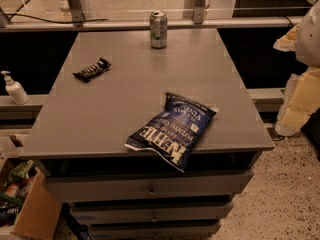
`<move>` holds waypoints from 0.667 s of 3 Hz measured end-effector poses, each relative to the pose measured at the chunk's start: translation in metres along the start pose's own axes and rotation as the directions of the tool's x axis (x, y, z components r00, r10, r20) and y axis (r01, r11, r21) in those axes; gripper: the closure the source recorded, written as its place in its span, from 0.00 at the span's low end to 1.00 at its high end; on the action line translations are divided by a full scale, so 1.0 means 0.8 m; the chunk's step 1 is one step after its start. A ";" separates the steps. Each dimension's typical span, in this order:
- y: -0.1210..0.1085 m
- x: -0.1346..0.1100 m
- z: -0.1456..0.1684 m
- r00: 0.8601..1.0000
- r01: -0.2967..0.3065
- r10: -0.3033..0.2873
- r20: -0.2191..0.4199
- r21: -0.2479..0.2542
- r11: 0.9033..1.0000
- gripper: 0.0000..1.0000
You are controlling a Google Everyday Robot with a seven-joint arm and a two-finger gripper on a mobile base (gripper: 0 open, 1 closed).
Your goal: Move rxbar chocolate near 7up can
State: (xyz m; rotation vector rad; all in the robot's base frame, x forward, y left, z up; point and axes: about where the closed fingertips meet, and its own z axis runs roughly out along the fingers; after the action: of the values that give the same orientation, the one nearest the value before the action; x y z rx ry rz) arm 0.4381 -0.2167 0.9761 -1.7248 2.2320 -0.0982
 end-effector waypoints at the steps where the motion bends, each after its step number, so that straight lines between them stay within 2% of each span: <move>1: 0.000 -0.001 -0.001 1.000 0.000 0.000 0.002 0.003 1.000 0.00; 2: -0.006 -0.020 0.009 0.996 -0.004 0.007 0.087 -0.026 1.000 0.00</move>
Offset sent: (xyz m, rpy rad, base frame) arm 0.0329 0.0469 -0.0108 0.2924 0.0330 0.0725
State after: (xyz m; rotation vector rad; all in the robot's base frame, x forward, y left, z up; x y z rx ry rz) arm 0.4485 -0.2015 0.9736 -1.7020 2.1839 0.0069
